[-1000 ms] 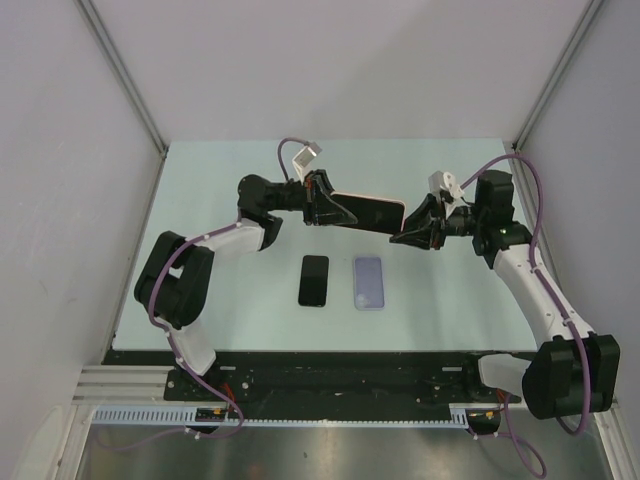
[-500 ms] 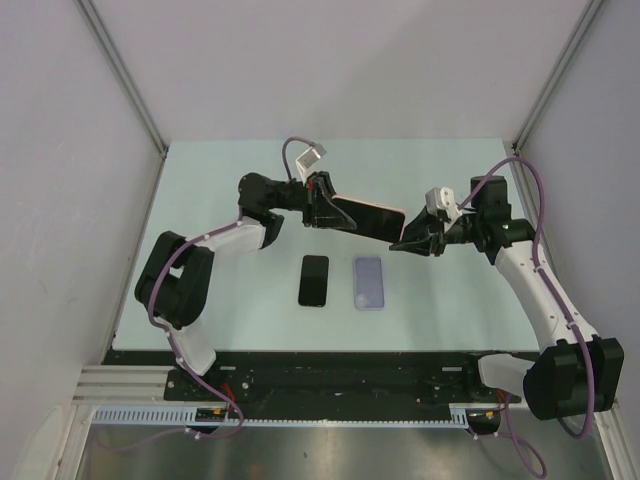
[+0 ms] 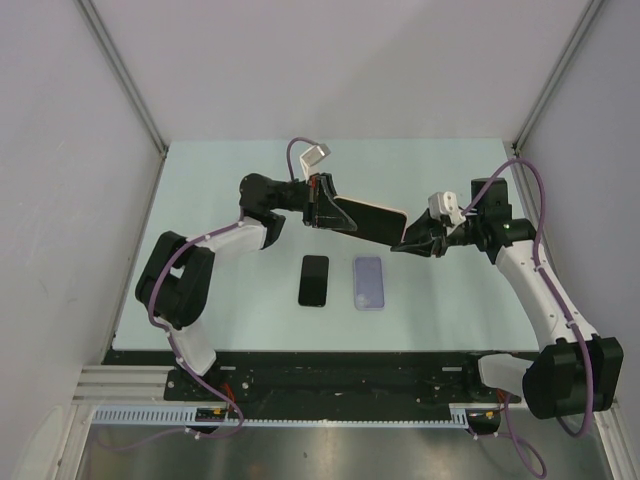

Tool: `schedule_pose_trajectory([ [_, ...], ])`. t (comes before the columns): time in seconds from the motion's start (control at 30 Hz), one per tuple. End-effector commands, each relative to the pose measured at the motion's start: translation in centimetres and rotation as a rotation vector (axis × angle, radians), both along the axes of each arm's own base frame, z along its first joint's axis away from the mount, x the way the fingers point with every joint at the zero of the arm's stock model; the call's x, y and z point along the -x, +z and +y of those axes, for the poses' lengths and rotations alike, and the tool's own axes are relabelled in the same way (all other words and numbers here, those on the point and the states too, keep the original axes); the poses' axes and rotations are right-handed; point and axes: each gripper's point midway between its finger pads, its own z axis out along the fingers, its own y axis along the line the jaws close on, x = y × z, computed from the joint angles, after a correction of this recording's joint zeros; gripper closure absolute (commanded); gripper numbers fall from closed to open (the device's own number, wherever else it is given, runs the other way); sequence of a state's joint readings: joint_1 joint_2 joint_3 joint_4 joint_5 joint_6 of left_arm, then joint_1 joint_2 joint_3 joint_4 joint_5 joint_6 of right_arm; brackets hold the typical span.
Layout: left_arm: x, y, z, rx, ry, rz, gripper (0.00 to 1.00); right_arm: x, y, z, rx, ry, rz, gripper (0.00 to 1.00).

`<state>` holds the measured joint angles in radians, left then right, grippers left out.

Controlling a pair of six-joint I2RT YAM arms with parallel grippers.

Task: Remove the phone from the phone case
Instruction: Remove the phone from the phone case.

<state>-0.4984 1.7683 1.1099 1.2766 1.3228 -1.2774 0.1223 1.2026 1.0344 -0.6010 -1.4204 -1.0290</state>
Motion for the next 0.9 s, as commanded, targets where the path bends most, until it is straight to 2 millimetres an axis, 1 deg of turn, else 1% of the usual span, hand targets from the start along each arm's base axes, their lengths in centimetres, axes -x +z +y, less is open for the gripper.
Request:
schedule_pose_trajectory([
  [0.0,6.0,3.7,0.2,0.091,-0.169,-0.250,0.99,-4.6,0.3,-1.2,0.068,-0.127,-0.146,0.88],
  [0.07,6.4,3.6,0.1,0.091,-0.178,-0.254,1.00,-5.2,0.8,-1.1,0.054,-0.143,-0.132,0.88],
  [0.1,6.7,3.7,0.1,0.095,-0.183,-0.257,1.00,-5.4,0.6,-1.1,0.043,-0.160,-0.038,0.88],
  [0.13,6.9,3.8,0.1,0.097,-0.187,-0.262,1.00,-5.9,1.1,-1.1,0.030,-0.168,-0.045,0.88],
  [0.17,7.3,3.8,0.1,0.099,-0.194,-0.267,0.99,-6.2,1.1,-1.1,0.022,-0.179,-0.007,0.88],
  [0.2,7.5,3.9,0.1,0.099,-0.199,-0.270,1.00,-6.5,0.9,-1.1,0.013,-0.192,0.071,0.88],
  [0.23,7.7,4.0,0.2,0.102,-0.203,-0.278,1.00,-6.8,1.2,-1.1,0.000,-0.194,0.080,0.88],
  [0.3,8.1,4.0,0.2,0.105,-0.209,-0.279,0.99,-7.1,0.9,-1.3,-0.013,-0.202,0.155,0.88],
  [0.37,8.3,3.8,0.2,0.102,-0.214,-0.277,1.00,-7.3,1.0,-1.3,-0.026,-0.196,0.178,0.87],
  [0.4,8.3,3.7,0.2,0.103,-0.213,-0.277,1.00,-7.4,1.0,-1.4,-0.032,-0.195,0.198,0.86],
  [0.53,8.2,3.3,0.1,0.106,-0.208,-0.275,1.00,-6.8,2.4,-1.6,-0.064,-0.178,0.250,0.83],
  [0.67,8.0,3.0,0.0,0.109,-0.200,-0.271,1.00,-6.9,3.6,-2.2,-0.088,-0.203,0.289,0.78],
  [0.73,7.8,2.7,-0.1,0.104,-0.200,-0.263,1.00,-7.1,4.2,-2.4,-0.101,-0.217,0.313,0.78],
  [0.77,7.7,2.6,-0.1,0.103,-0.197,-0.262,1.00,-6.9,4.4,-2.4,-0.107,-0.219,0.356,0.77],
  [0.8,7.6,2.6,-0.1,0.103,-0.194,-0.258,1.00,-6.8,4.6,-2.4,-0.110,-0.221,0.361,0.77],
  [0.83,7.4,2.6,0.0,0.104,-0.187,-0.256,1.00,-7.3,4.6,-3.2,-0.116,-0.256,0.365,0.77],
  [0.87,7.2,2.6,0.1,0.104,-0.178,-0.253,1.00,-7.2,4.9,-3.3,-0.118,-0.264,0.366,0.76],
])
